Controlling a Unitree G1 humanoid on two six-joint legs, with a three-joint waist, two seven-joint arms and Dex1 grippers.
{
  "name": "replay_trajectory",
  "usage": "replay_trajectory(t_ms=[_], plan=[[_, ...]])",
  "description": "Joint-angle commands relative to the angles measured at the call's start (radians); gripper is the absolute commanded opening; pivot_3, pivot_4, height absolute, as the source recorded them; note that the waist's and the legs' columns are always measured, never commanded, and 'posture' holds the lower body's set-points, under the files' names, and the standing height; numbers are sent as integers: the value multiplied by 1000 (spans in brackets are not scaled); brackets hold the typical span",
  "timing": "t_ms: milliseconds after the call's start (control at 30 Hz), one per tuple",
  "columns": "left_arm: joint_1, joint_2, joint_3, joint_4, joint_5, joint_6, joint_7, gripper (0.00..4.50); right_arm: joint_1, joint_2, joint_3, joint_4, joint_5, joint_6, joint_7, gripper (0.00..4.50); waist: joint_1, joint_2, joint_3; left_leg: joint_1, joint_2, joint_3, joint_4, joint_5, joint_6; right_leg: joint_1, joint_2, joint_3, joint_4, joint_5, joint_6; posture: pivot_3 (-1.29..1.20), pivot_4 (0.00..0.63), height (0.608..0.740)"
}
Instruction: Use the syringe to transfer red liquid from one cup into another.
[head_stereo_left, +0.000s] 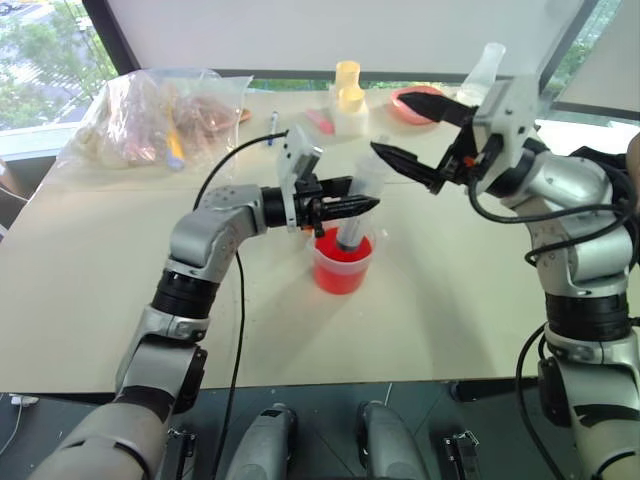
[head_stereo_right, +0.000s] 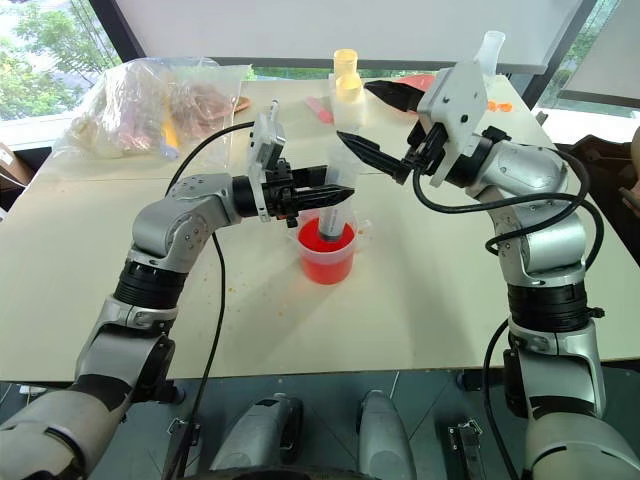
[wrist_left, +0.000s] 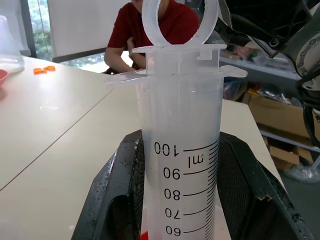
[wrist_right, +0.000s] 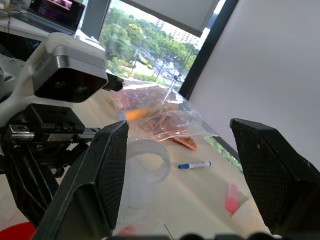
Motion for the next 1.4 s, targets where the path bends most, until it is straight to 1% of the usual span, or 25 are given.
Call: replay_trajectory(t_ms=[33,167,333,433,667,767,900,933,1100,1400], plan=[[-3,10,39,-22,-26,-1,-13,1474,7,-26,-51,-15,4,-5,-8,3378,0,0,0,0,0,0,0,0,0,0,0,0,0,0,0,0,150,740],[-6,11,45,-14,-26,-5,-18,1474,24,-29,-59,-30,10,5,-11,3378,-1,0,0,0,0,0,0,0,0,0,0,0,0,0,0,0,150,740],[3,2,27,-43,-31,3,-35,1474,41,5,-30,-28,5,-1,-17,3378,-1,0,0,0,0,0,0,0,0,0,0,0,0,0,0,0,150,740],[29,8,-17,-53,7,-28,-59,1474,40,23,-16,-23,-1,-8,-19,3378,-2,0,0,0,0,0,0,0,0,0,0,0,0,0,0,0,150,740],[53,3,-45,-36,50,-59,-60,1474,23,57,4,-14,-3,-24,-6,3378,0,0,0,0,0,0,0,0,0,0,0,0,0,0,0,0,150,740],[55,2,-38,-30,57,-64,-54,1474,31,55,4,-28,11,-17,12,2501,0,0,0,0,0,0,0,0,0,0,0,0,0,0,0,0,150,740],[56,0,-34,-23,67,-75,-46,1474,39,48,7,-42,18,-4,27,393,-1,0,0,0,0,0,0,0,0,0,0,0,0,0,0,0,150,740],[57,0,-35,-21,70,-79,-45,1474,40,46,7,-45,20,1,31,59,0,0,0,0,0,0,0,0,0,0,0,0,0,0,0,0,150,740],[70,2,-48,-18,87,-96,-52,1474,18,32,-15,-35,5,-2,19,59,0,0,0,0,0,0,0,0,0,0,0,0,0,0,0,0,150,740],[91,-5,-70,-36,100,-109,-60,1474,-55,-6,-64,40,-35,-72,-16,59,0,0,0,0,0,0,0,0,0,0,0,0,0,0,0,0,150,740]])
